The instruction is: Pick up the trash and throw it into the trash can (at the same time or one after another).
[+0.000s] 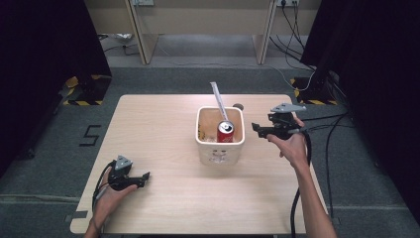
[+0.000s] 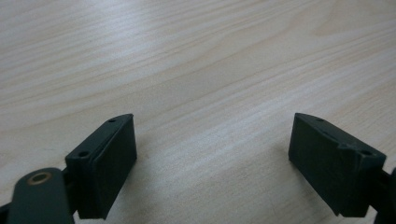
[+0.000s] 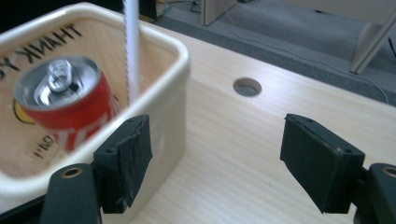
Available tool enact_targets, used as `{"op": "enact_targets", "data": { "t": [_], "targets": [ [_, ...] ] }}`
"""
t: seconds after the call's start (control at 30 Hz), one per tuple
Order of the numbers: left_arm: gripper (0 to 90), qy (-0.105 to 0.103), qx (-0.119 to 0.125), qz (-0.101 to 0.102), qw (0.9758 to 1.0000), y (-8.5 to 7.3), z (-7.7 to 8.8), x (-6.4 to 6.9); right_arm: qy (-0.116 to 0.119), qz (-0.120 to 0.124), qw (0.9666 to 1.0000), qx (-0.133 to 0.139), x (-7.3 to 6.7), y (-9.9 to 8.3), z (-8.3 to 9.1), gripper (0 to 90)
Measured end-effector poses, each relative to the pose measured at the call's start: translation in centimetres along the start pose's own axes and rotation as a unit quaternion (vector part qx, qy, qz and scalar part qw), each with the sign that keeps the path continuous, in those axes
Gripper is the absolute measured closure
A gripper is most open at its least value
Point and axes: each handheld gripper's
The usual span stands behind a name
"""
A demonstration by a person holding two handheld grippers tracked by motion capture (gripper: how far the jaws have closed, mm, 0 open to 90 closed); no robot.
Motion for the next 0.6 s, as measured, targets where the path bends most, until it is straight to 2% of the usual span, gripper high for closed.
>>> {"op": "enact_targets", "data": {
  "t": [0.27, 0.47, 0.6],
  "targets": [
    [14.6, 0.000, 0.000, 0.000, 1.0000, 0.0, 0.0, 0.0, -0.024, -0.010, 0.9995, -0.019, 0.8, -3.6, 1.3, 23.6],
    [14.6, 0.000, 0.000, 0.000, 1.0000, 0.0, 0.0, 0.0, -0.038, -0.006, 0.9987, -0.033, 0.5, -5.7, 1.7, 22.1],
    [14.6, 0.000, 0.000, 0.000, 1.0000, 0.0, 0.0, 0.0, -0.046, -0.004, 0.9983, -0.035, 0.2, -6.4, 1.7, 21.4]
  ]
}}
Point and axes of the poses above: each handheld gripper's, and its own axes: z roughly backward along the jaws, y roughly out of its top, x roughly to its right, and after that the axes turned 6 degrees about x, right-handed
